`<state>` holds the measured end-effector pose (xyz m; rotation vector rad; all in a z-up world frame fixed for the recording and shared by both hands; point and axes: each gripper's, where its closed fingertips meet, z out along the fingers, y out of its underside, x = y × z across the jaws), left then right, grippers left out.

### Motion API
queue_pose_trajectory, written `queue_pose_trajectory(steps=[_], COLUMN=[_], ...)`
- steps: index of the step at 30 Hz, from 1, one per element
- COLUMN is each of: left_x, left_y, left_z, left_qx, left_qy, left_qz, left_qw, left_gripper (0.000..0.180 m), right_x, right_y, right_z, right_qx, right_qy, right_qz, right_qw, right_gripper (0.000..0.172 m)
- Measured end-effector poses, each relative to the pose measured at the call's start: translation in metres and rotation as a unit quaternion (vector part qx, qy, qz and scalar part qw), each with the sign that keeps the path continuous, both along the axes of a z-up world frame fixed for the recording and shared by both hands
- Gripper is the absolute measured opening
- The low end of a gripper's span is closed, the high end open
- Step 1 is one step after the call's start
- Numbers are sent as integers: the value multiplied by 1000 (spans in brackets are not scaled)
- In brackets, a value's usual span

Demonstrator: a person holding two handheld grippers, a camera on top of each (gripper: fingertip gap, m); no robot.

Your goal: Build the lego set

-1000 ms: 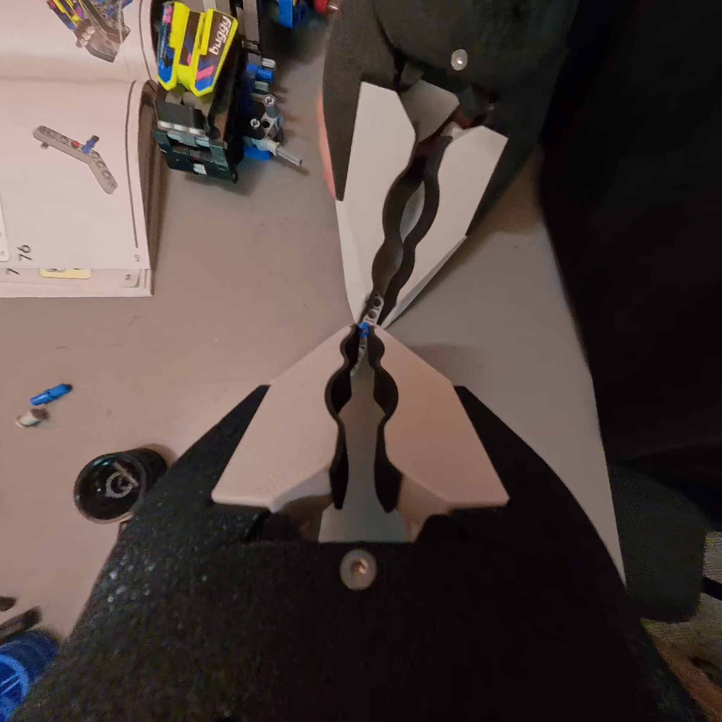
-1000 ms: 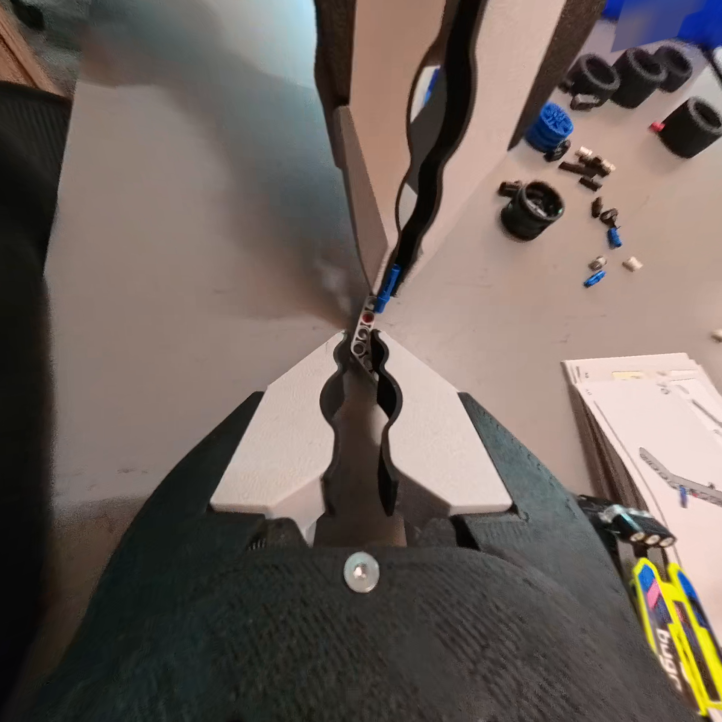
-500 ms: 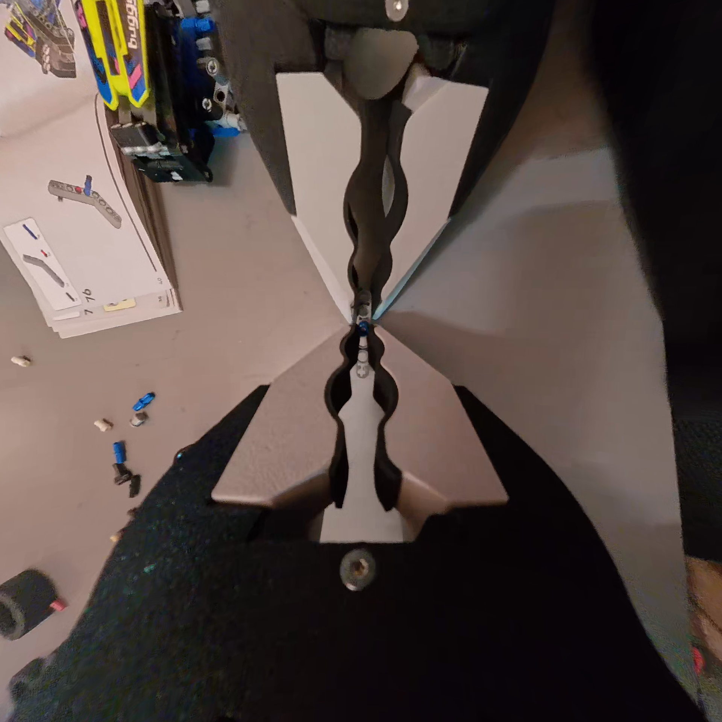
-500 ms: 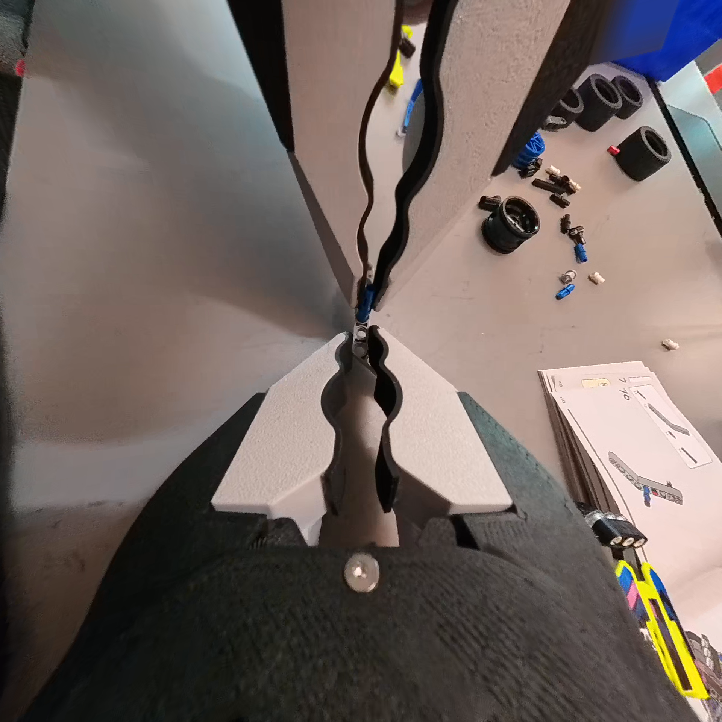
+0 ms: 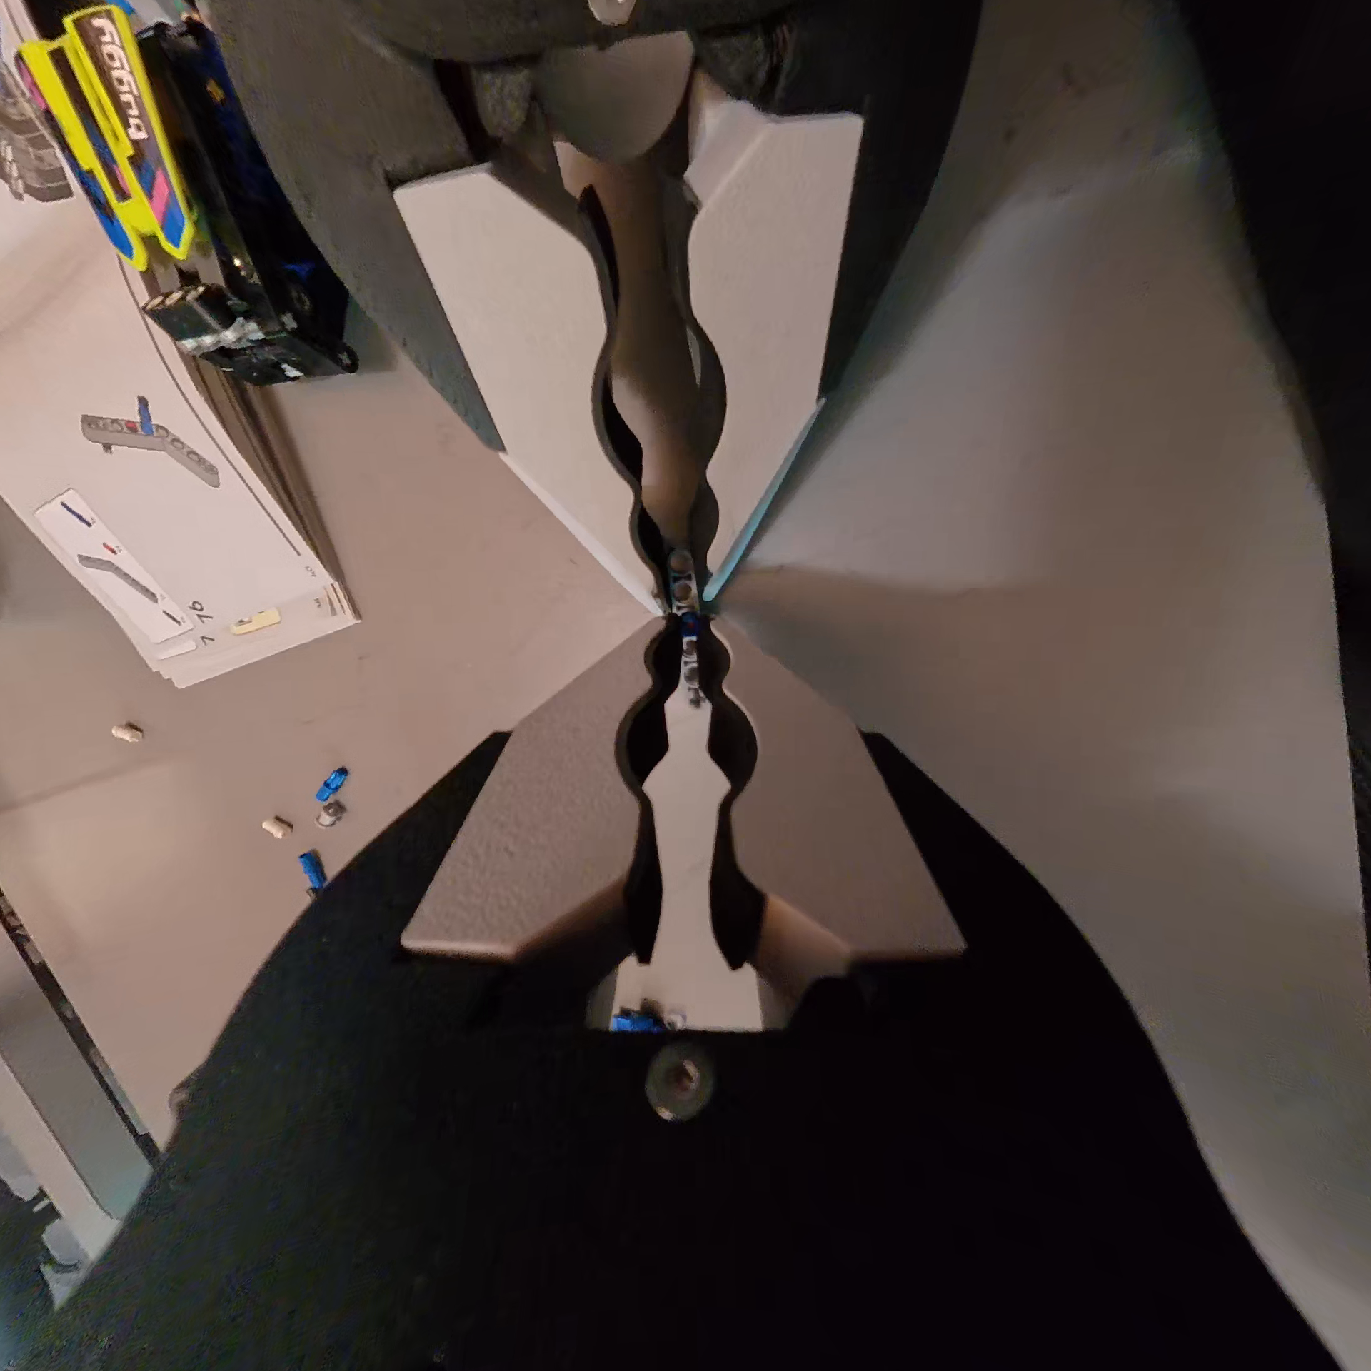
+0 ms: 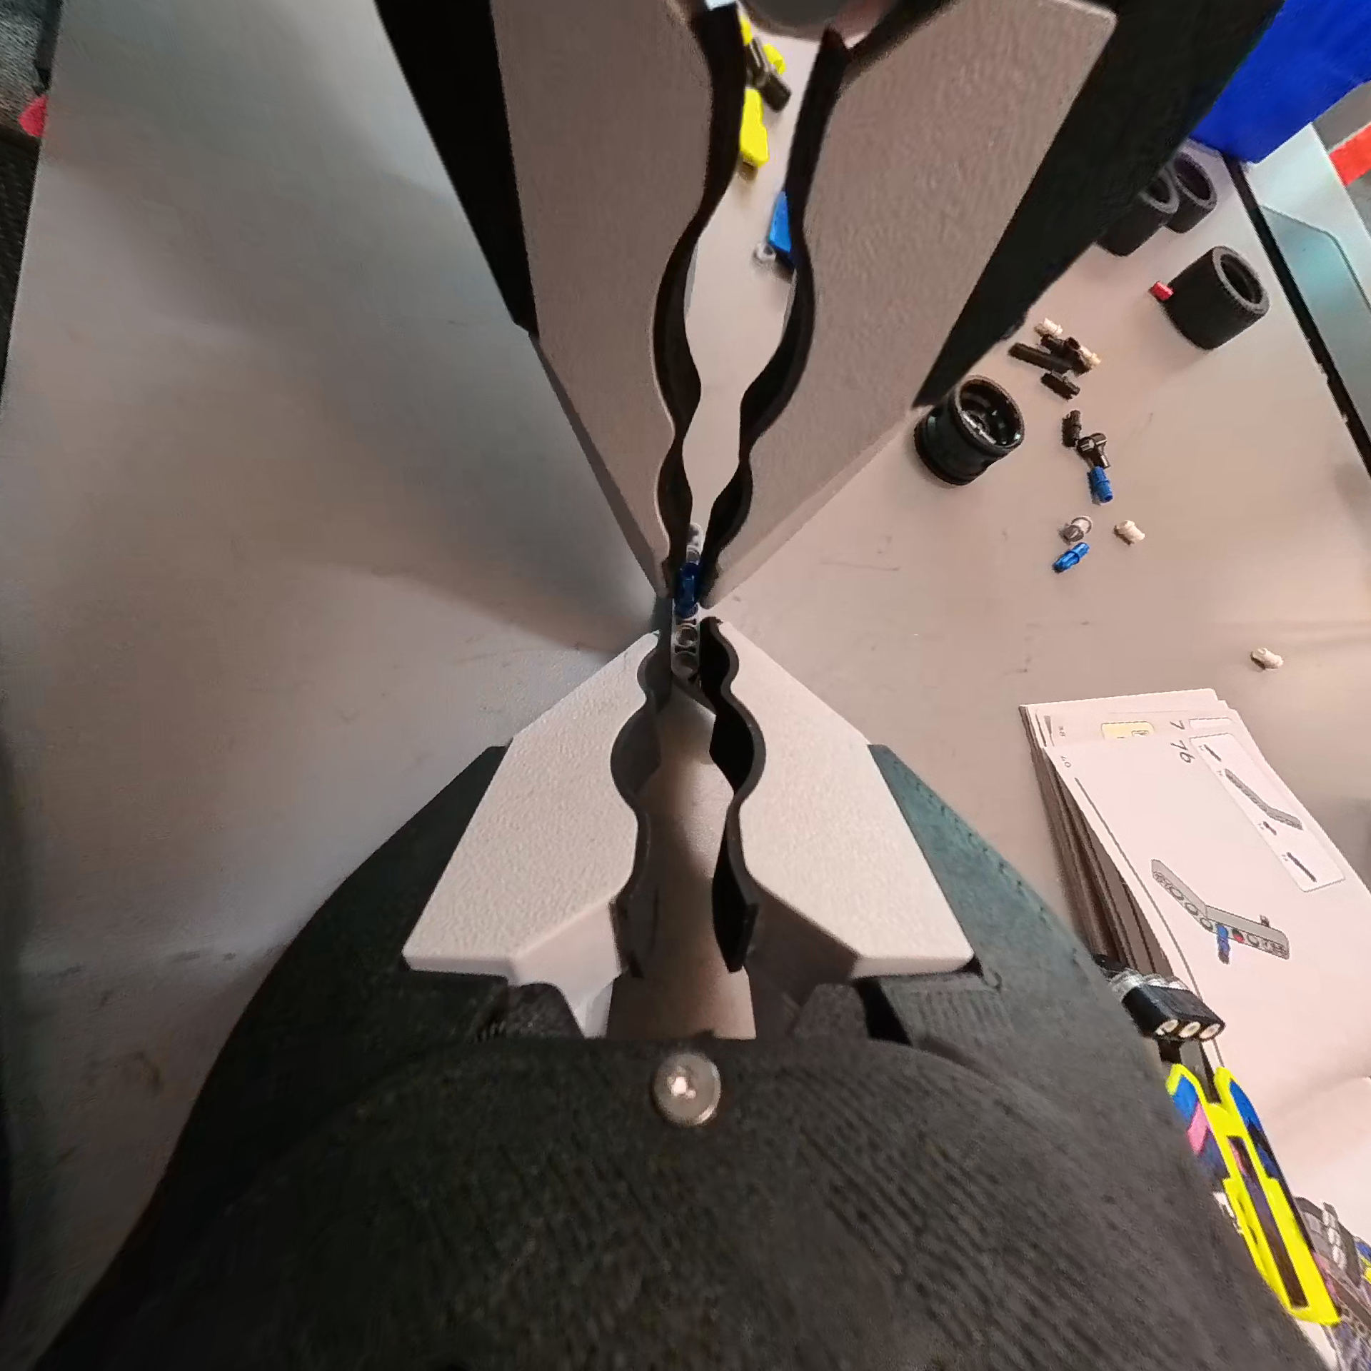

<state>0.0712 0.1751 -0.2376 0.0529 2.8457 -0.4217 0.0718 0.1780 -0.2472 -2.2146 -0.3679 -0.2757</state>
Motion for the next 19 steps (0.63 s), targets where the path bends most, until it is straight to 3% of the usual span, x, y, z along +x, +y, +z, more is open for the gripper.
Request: queue_pose_trajectory(steps=[7, 17, 19], left_x=[3, -1, 1], left_y=[-2, -3, 1], left_z=[0, 16, 17], left_qx=[-19, -219, -218], left_qy=[-34, -43, -47], left_qz=[-5, 82, 93], left_qw=[999, 971, 970], left_gripper=[1, 1, 1], right_x=[2, 3, 3], right_y=[-1, 0, 0], right_z=[0, 0, -1], right_qx=[-3, -5, -5], right_qy=[16, 30, 32], right_qz=[-6, -8, -8], right_qw=[1000, 1000, 999], right_gripper=[6, 6, 6])
